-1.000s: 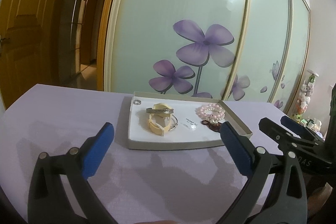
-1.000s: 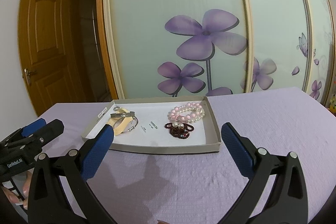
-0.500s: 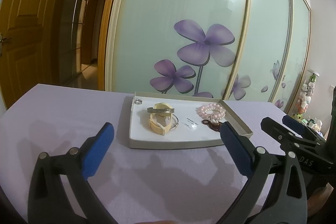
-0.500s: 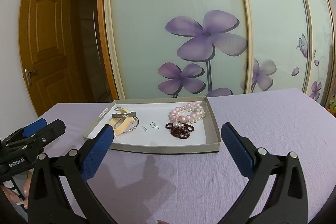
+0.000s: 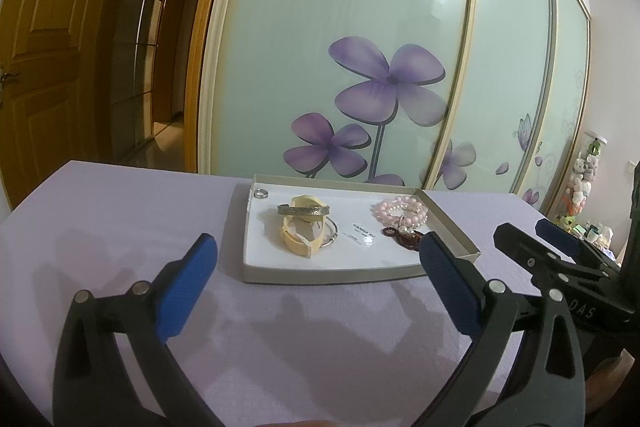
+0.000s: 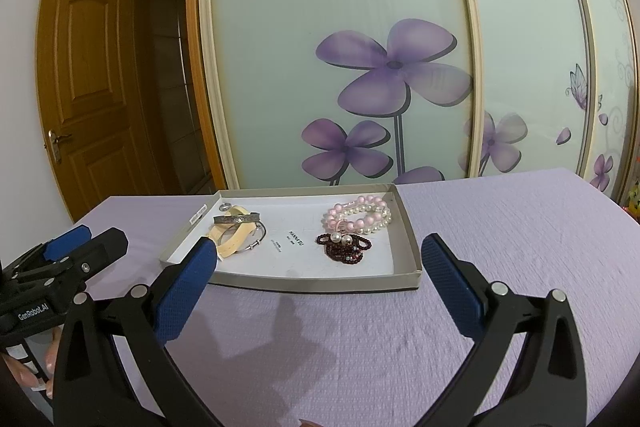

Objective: Organize jewelry

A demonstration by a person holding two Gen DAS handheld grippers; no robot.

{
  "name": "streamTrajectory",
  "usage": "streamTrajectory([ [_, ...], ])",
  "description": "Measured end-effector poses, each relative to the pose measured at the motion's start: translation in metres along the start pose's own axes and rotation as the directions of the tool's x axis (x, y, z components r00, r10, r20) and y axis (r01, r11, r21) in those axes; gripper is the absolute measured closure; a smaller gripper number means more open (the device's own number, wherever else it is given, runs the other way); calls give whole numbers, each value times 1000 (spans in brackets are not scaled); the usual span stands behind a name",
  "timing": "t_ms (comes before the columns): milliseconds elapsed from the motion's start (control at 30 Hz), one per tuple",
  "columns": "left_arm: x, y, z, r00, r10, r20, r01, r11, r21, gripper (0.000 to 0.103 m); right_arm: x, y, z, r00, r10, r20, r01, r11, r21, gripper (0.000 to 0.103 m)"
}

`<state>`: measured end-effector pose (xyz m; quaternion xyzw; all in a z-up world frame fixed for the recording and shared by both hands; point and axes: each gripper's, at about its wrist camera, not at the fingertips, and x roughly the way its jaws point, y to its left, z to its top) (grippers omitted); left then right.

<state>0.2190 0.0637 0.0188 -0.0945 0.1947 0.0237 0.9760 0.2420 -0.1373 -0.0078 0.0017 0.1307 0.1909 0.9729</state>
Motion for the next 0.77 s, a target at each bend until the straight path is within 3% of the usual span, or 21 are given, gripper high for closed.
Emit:
streamTrajectory([
  [767,2,-5,0,1000,-5,2,5,1000,8,2,0,-1,0,1000,1,0,-1,1000,2,1],
])
